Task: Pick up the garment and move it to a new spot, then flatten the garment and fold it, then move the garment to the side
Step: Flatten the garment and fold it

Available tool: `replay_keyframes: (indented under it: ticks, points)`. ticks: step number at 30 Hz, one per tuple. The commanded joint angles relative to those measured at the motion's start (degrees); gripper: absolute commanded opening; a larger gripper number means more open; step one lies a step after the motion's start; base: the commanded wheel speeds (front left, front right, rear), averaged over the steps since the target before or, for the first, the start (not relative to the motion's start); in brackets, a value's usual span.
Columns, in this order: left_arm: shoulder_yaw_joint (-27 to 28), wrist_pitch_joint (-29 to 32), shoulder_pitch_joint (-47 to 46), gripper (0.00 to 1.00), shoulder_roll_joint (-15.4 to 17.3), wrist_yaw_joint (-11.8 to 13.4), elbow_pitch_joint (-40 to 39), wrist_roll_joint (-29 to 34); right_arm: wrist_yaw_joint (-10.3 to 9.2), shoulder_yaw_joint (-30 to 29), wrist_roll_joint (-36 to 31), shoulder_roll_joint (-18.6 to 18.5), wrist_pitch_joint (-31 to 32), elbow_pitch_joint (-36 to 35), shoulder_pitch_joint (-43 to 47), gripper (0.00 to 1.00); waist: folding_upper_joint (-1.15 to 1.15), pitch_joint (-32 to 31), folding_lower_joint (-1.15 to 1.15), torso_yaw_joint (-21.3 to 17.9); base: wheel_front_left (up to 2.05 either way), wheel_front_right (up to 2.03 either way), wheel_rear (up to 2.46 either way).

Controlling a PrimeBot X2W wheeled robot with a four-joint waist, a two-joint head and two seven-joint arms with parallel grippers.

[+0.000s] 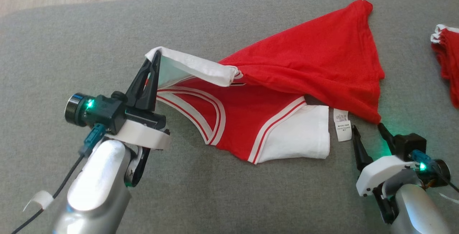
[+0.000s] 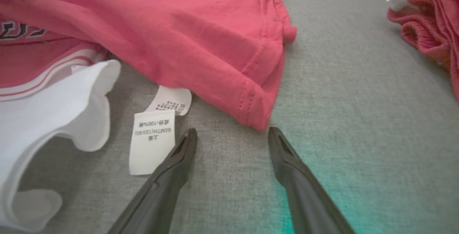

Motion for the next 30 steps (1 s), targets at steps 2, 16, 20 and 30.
replay_keyframes:
  ticks: [2, 16, 20, 30]
  points:
    - [2.2, -0.3, -2.9, 0.00, 1.9, 0.4, -2.2, -0.1, 0.22, 1.9, 0.8, -1.1, -0.9, -1.1, -1.5, 1.00, 0.00, 0.0, 0.00, 0.1, 0.00, 0.00, 0.00]
    - [1.6, -0.1, -2.9, 0.00, 2.4, 0.7, -2.2, -0.6, 0.22, 2.5, 1.8, -2.2, -2.0, -1.6, -1.6, 0.00, 0.00, -0.2, 0.00, 0.0, 0.00, 0.00, 0.00]
    - [1.5, 0.0, -3.1, 0.00, 2.7, 0.6, -2.0, -0.7, 0.22, 2.2, 2.4, -2.6, -3.3, -2.1, -2.2, 0.00, 0.00, -0.8, 0.00, 0.0, 0.00, 0.00, 0.00]
    - [2.1, -0.2, -3.6, 0.00, 5.7, -1.5, -2.5, -1.3, 0.22, 0.5, 8.7, -8.4, -5.6, -10.4, -3.8, 0.00, 0.00, -6.4, 0.00, -0.5, 0.00, 0.00, 0.00]
